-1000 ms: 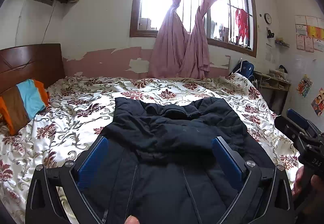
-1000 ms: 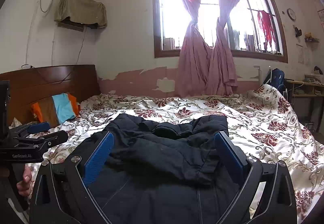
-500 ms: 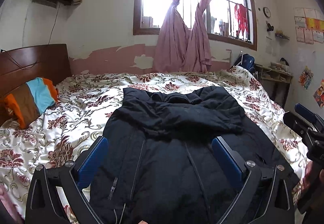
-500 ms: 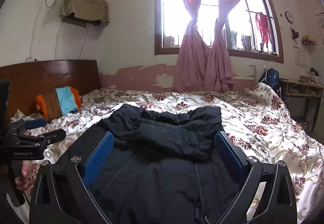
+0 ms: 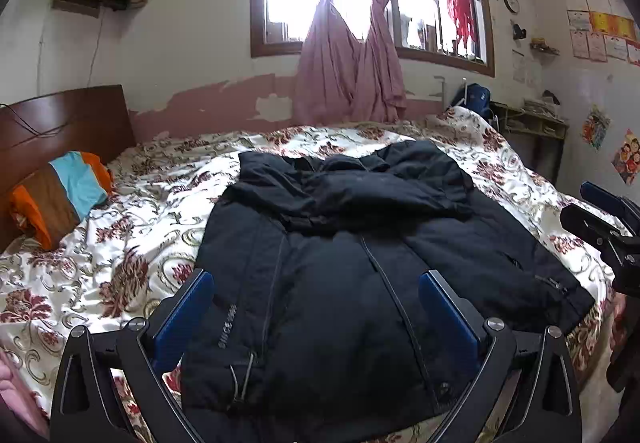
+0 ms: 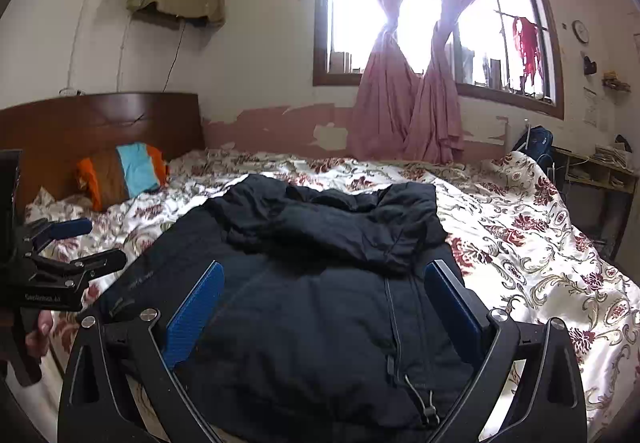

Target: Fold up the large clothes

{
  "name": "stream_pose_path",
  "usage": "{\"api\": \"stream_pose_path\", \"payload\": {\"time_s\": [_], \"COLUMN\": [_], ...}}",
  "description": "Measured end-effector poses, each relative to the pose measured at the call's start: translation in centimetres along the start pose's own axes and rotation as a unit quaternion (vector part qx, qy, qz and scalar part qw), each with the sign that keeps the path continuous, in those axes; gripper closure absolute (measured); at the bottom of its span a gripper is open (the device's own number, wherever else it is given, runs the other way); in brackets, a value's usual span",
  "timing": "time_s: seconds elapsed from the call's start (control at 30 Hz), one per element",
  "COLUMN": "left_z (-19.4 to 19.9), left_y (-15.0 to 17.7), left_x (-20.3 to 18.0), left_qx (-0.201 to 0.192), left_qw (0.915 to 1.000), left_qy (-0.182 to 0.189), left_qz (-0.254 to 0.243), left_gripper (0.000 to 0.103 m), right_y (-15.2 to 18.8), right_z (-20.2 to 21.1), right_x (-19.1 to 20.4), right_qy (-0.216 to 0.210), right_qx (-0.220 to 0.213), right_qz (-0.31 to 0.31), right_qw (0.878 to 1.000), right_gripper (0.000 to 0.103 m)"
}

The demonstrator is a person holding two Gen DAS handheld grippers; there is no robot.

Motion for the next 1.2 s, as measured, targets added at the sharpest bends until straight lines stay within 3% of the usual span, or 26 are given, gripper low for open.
{"api": "stream_pose_path", "payload": {"time_s": [0.4, 0.9, 1.07, 1.2], "left_z": [-0.5, 0.8, 0.3, -0.3], "left_y": [4.1, 8.9, 10.6, 11.8], "left_x": [-1.7, -4.5, -5.3, -5.6], "left_qx": [0.043, 0.08, 0.108, 0.122], "left_qw": [0.998, 0.9863, 0.9756, 0.9705], "left_qy": [0.034, 0.09, 0.075, 0.059], "left_qz": [-0.03, -0.113, -0.176, -0.199], "left_gripper": [0.0, 0.0, 0.0, 0.0], "right_y": [4.5, 8.8, 9.8, 10.5], "right_z": [0.2, 0.3, 0.1, -0.2], "right_x": [-0.6, -0.1, 0.1, 0.0], "right_qy": [-0.005, -0.002, 0.0, 0.013], "right_qx": [0.063, 0.131, 0.161, 0.177], "right_qz": [0.019, 0.083, 0.114, 0.132], "right_qw": [0.998, 0.988, 0.98, 0.975], "right_gripper": [0.005, 0.005, 0.005, 0.005]}}
Point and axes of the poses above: each gripper's, at about its wrist camera, not at the fingertips, and z roughly against the way its jaws point, x to its left, y to its underside, the point moved 9 cm from there along -z, roughly the way its jaws point, and after that the axes turned 12 degrees about -z, right-handed, at the moved point
